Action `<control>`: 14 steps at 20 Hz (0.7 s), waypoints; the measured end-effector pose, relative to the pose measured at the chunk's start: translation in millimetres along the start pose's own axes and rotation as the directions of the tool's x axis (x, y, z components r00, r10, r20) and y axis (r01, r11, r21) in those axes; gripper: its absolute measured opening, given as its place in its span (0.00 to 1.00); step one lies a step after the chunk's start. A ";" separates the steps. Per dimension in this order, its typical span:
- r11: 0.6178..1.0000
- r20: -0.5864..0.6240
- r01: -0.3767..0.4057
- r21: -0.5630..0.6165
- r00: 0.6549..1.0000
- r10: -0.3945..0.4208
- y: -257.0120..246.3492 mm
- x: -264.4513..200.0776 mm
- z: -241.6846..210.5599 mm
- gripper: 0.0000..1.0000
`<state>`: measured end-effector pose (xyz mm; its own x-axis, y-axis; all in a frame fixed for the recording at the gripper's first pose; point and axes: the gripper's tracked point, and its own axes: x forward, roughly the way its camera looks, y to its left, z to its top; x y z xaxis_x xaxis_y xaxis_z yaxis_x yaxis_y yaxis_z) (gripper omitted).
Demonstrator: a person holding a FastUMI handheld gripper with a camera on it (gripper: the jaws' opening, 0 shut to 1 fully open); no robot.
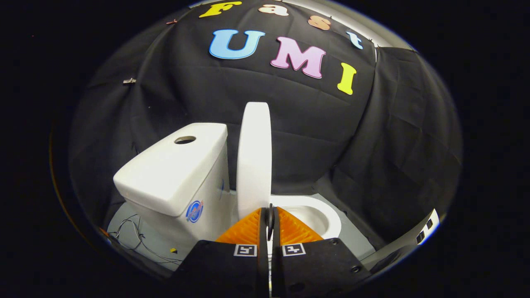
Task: Open the toilet lid.
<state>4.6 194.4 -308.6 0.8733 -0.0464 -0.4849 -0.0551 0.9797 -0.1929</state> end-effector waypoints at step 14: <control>0.995 0.047 -0.006 -0.098 0.999 0.011 46.2 -8.3 2.7 0.11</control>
<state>-3.9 240.5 -311.2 0.8944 -0.0265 -0.4465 -0.1079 0.9560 -0.2729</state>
